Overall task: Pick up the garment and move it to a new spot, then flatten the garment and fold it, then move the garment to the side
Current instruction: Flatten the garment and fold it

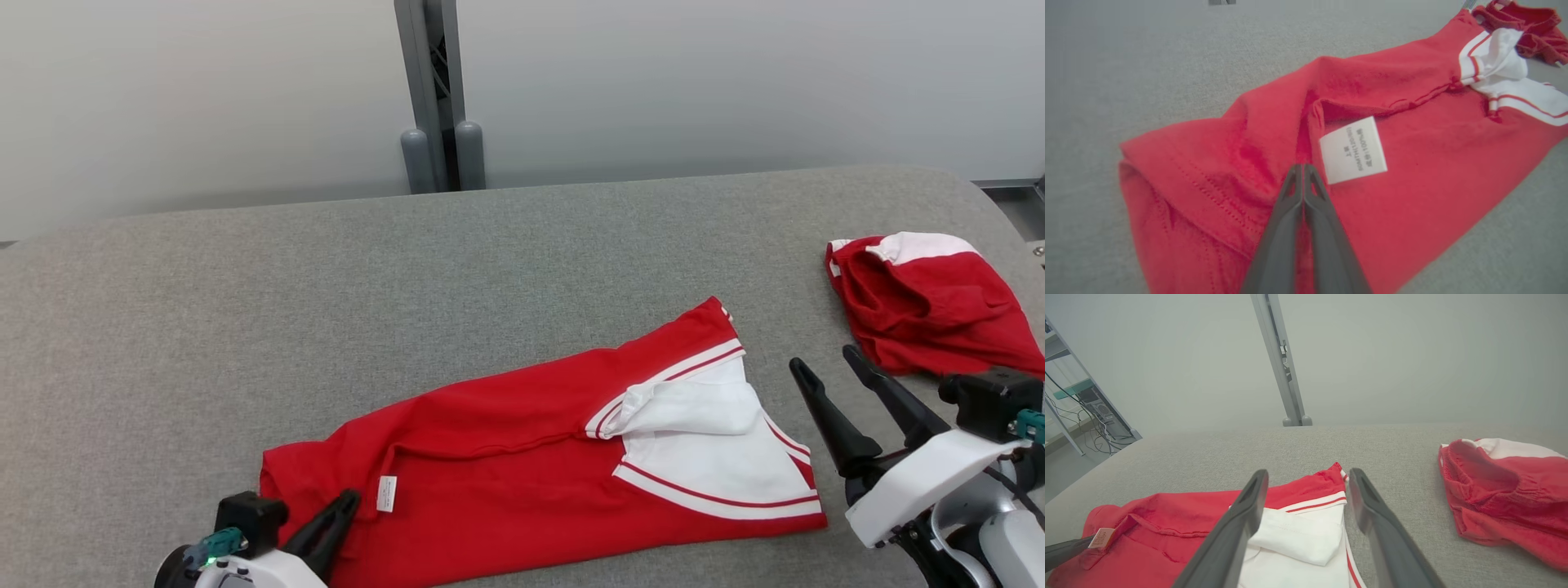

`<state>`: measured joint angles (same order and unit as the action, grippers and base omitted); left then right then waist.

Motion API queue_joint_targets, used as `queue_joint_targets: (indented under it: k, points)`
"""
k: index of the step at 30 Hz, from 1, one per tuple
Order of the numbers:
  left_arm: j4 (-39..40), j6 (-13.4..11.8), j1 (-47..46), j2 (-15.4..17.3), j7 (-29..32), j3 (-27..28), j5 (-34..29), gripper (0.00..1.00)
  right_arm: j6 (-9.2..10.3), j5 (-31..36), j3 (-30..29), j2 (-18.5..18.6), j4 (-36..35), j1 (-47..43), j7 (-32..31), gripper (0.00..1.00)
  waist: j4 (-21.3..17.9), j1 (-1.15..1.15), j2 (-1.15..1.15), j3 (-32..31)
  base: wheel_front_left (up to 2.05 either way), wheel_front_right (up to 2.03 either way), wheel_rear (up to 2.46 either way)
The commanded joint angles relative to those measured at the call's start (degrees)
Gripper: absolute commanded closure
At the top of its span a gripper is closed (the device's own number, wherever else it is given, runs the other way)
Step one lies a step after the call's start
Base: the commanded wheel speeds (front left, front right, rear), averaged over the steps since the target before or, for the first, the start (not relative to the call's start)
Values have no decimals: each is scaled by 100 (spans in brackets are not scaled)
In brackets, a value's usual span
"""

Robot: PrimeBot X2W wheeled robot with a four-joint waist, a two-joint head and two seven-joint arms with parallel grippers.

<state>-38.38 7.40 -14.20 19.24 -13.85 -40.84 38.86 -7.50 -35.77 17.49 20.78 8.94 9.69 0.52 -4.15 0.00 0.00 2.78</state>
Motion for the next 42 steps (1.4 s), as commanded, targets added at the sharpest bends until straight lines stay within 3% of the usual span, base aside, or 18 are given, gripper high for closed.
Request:
queue_joint_targets:
  k: [1, 2, 3, 4, 14, 25, 42]
  points:
    - [91, -69, 76, 81, -54, 113, 28, 76, 1, 1, -41, 39, 40, -41, -11, 0, 24, 0, 0, -31, 0, 0, 0]
    - [185, -118, 129, 98, -85, 174, 50, 53, 1, 6, -87, 25, 77, -58, -46, 0, 40, 0, 0, -54, 0, 0, 0]
    - [297, -170, 194, 115, -92, 249, 55, 16, 1, 11, -172, -3, 136, -84, -89, 0, 55, 0, 0, -80, 0, 0, 0]
    - [406, -231, 263, 134, -105, 326, 64, 0, 1, 45, -238, -22, 188, -89, -143, 0, 71, 0, 0, -104, 0, 0, 0]
    - [1942, -954, 1075, 346, -134, 1146, -87, 0, 0, 226, -750, -264, 985, 186, -1185, 0, 318, 0, 0, -277, 0, 0, 0]
    - [3296, -1629, 1802, 561, -63, 1426, -169, 0, 0, 229, -712, -507, 2485, 877, -1846, 0, 819, 0, 0, -287, 0, 0, 0]
    - [3992, -1989, 2059, 720, 43, 1559, -138, 0, 0, 151, -417, -582, 4248, 1504, -1869, 0, 1310, 0, 0, -113, 0, 0, 0]
